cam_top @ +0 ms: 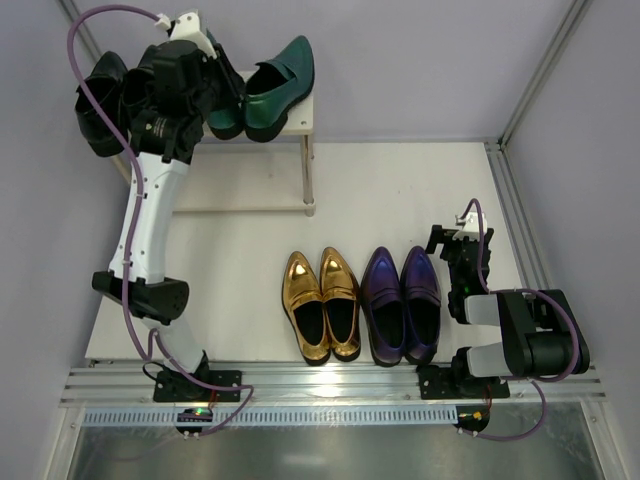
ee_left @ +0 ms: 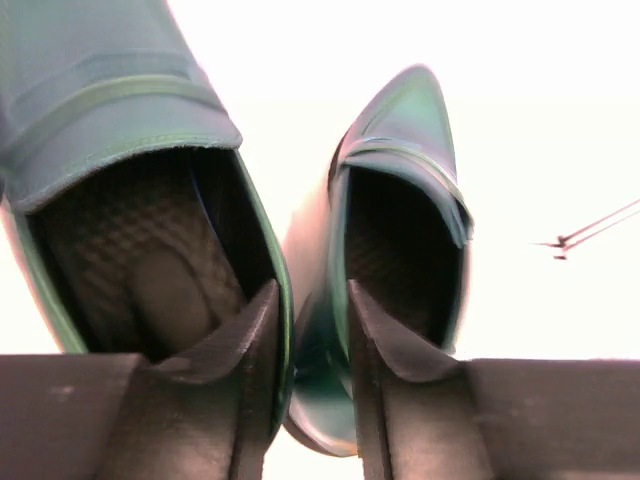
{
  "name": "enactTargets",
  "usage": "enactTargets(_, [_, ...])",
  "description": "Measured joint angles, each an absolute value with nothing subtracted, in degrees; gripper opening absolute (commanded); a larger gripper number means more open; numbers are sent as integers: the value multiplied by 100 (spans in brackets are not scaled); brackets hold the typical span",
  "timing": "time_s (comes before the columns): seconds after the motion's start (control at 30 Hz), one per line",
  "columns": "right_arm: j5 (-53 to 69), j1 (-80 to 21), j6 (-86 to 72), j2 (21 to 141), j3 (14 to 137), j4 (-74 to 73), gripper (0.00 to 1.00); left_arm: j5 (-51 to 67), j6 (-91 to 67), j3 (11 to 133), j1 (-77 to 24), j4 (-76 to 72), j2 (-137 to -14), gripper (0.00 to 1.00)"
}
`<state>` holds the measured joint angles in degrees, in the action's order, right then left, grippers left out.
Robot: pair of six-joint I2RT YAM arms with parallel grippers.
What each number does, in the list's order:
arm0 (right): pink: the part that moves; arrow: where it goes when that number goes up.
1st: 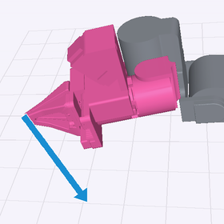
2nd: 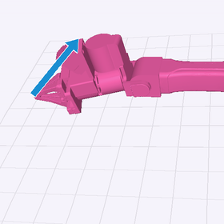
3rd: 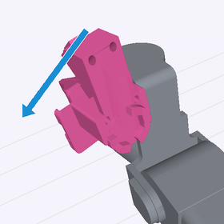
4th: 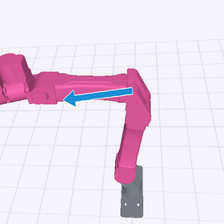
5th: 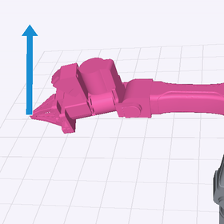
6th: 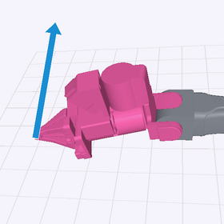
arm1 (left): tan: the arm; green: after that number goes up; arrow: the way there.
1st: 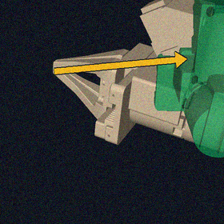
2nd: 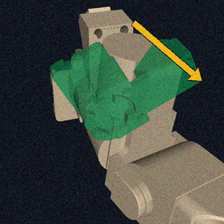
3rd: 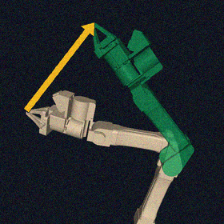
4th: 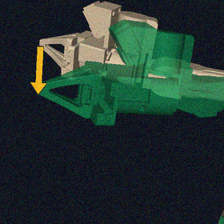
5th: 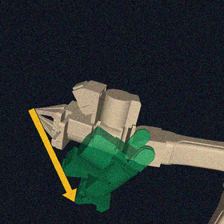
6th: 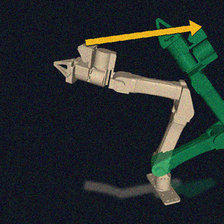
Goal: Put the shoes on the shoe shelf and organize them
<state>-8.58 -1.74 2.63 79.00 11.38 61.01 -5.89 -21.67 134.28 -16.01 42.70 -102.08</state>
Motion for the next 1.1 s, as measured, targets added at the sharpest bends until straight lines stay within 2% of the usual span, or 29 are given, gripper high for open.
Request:
enactTargets(0.43, [-858, -174, 263, 7900, 1138, 6099, 97, -489, -2211, 13310, -1616, 3824, -10180, 48])
enactTargets(0.47, [-858, -174, 263, 7900, 1138, 6101, 97, -489, -2202, 13281, -1616, 3798, -10162, 50])
enactTargets(0.57, [-858, -174, 263, 7900, 1138, 6101, 97, -548, -2156, 13168, -1616, 3715, -10082, 72])
enactTargets(0.63, [-858, -174, 266, 7900, 1138, 6101, 97, -696, -2099, 13069, -1621, 3660, -9996, 79])
enactTargets(0.7, [-858, -174, 263, 7900, 1138, 6101, 97, -827, -2064, 12940, -1621, 3557, -9885, 81])
enactTargets(0.97, [-858, -174, 263, 7900, 1138, 6099, 97, -843, -2126, 11902, -1651, 2724, -8794, 91])
enactTargets(1.1, [-858, -174, 266, 7900, 1138, 6099, 97, -473, -2373, 10501, -1879, 2311, -7638, 91])
